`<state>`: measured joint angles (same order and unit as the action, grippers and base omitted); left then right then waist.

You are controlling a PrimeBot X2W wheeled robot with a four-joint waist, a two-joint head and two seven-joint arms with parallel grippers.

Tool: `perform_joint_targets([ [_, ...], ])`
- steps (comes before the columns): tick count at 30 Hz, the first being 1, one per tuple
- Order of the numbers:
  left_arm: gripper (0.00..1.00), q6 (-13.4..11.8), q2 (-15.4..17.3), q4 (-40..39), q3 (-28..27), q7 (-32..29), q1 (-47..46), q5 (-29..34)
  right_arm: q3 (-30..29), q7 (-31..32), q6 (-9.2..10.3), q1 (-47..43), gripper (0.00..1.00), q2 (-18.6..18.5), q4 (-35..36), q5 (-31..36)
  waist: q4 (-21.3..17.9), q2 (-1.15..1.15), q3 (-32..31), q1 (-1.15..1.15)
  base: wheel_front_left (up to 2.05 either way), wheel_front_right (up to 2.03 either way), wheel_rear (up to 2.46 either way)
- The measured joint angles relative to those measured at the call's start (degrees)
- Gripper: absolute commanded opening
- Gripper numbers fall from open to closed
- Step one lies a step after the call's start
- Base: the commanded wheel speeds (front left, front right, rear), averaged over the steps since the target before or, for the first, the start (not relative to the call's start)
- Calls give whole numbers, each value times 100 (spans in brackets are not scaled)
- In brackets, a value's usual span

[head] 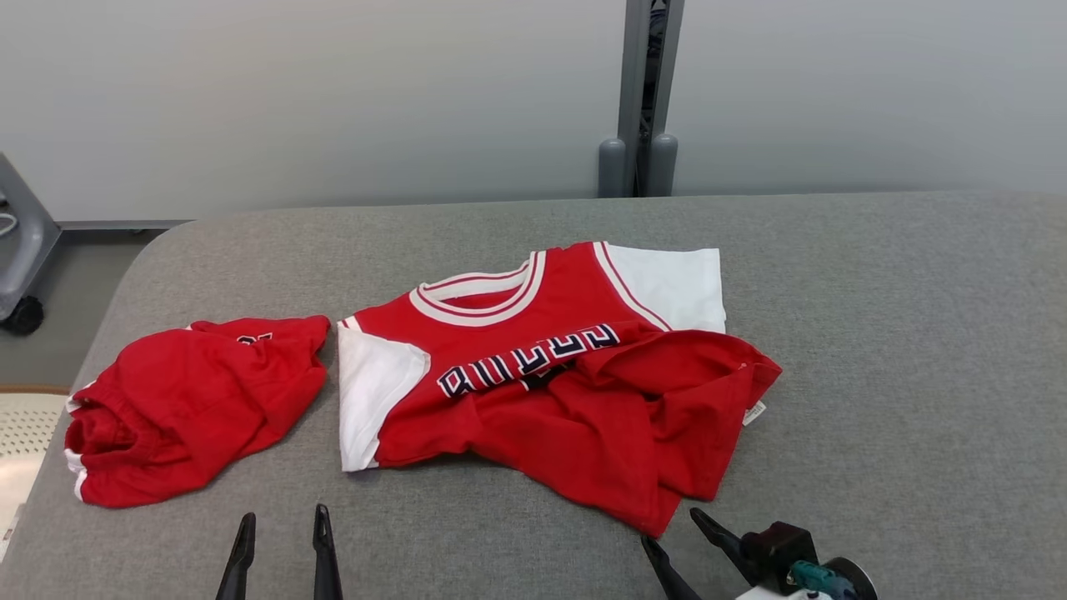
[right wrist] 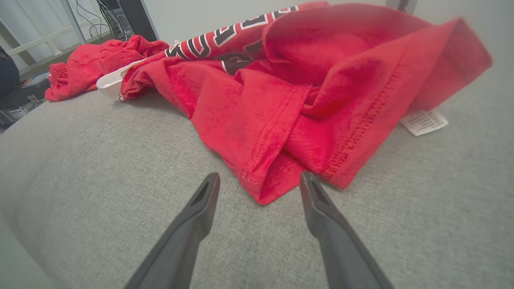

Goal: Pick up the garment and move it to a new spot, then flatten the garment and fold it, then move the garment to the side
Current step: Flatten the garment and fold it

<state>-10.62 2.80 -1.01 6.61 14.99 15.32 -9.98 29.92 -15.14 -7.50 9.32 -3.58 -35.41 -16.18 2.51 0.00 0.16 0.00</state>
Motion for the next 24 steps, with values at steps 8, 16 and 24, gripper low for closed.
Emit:
perform_joint_targets([
  [8,100,57,1,130,154,0,25,-20,88,0,0,333,100,42,-623,-300,332,0,52,0,0,0,0],
  [16,100,74,0,168,210,0,-38,-43,140,0,0,509,59,67,-955,-455,461,0,210,0,0,0,0],
  [24,100,105,-1,223,257,0,-168,-52,220,0,0,754,0,49,-857,-517,316,0,397,0,0,0,0],
])
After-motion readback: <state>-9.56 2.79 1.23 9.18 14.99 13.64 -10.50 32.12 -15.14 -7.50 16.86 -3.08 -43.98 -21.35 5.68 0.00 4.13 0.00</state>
